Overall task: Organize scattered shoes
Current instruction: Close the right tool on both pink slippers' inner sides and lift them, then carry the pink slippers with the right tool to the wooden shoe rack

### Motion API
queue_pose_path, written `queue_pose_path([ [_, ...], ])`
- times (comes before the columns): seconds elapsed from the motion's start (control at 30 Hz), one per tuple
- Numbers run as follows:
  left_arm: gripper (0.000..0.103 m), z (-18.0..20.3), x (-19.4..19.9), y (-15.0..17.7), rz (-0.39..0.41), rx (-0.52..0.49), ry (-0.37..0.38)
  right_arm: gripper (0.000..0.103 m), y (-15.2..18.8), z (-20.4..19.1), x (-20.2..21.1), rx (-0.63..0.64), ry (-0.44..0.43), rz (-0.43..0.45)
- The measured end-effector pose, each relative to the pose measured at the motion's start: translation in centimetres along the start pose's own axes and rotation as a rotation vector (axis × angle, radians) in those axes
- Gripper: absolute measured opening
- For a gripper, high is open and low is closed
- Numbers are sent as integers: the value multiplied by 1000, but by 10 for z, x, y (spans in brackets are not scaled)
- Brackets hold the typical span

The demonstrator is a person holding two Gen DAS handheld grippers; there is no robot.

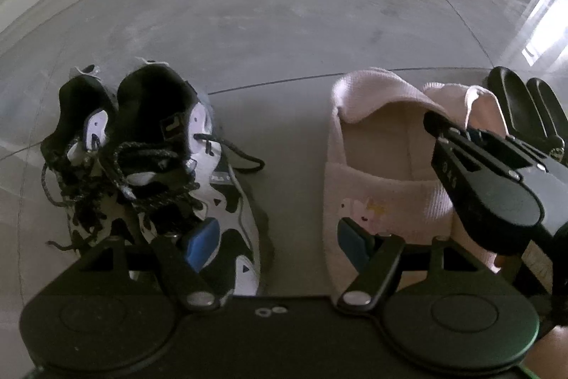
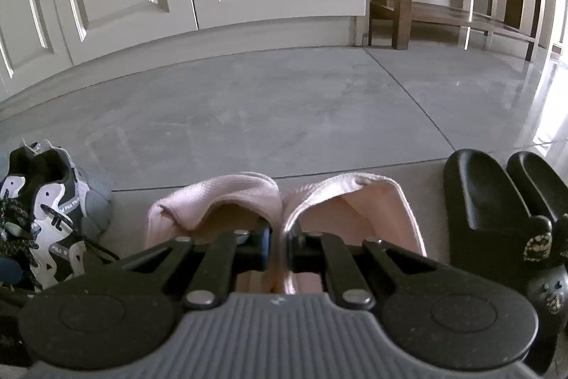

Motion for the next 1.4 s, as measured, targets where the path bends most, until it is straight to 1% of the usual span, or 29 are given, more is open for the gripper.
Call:
queue_pose_path([
  [0.3, 74, 18, 0, -10, 28, -37, 2, 11, -15, 17, 18, -35, 14, 28],
  [0.47, 74, 35, 5, -28, 53, -54, 3, 11, -27, 33, 31, -43, 41, 48],
  [0.6, 74, 53, 27, -47, 71, -56, -17, 11, -45, 45, 42, -41, 58, 57],
  [0.73, 74, 77, 54, -74, 38, -106, -44, 10, -70, 59, 65, -48, 66, 45],
  [0.83, 74, 99, 89, -104, 30, -172, -67, 10, -93, 72, 85, -38, 77, 51],
  [0.93, 74, 113, 113, -132, 22, -183, -79, 10, -121, 88, 102, -31, 92, 80],
  [1.0, 74, 120, 125, -144, 25, -181, -82, 10, -140, 99, 111, -20, 106, 103],
  [1.03, 74, 126, 138, -157, 32, -182, -86, 10, -152, 106, 117, -18, 114, 110],
  [1.1, 74, 134, 151, -168, 31, -190, -92, 10, -178, 121, 129, -22, 131, 118],
  [1.2, 74, 155, 175, -188, 9, -208, -84, 10, -216, 147, 149, -44, 156, 120],
  [1.27, 74, 178, 199, -205, -16, -238, -70, 9, -245, 166, 165, -55, 169, 121],
  [1.3, 74, 183, 205, -209, -17, -245, -68, 9, -261, 176, 174, -56, 172, 121],
  [1.4, 74, 217, 241, -234, -19, -273, -51, 9, -308, 207, 201, -60, 182, 122],
])
Point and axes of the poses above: each gripper's, at about its wrist camera, not at the fingertips, and x roughly against the way its jaws point, z to its right, y to its underside, the point moved 7 cm from there along -x, roughly the way its jaws point, and after that the axes turned 7 degrees about z, right-handed, at the moved point
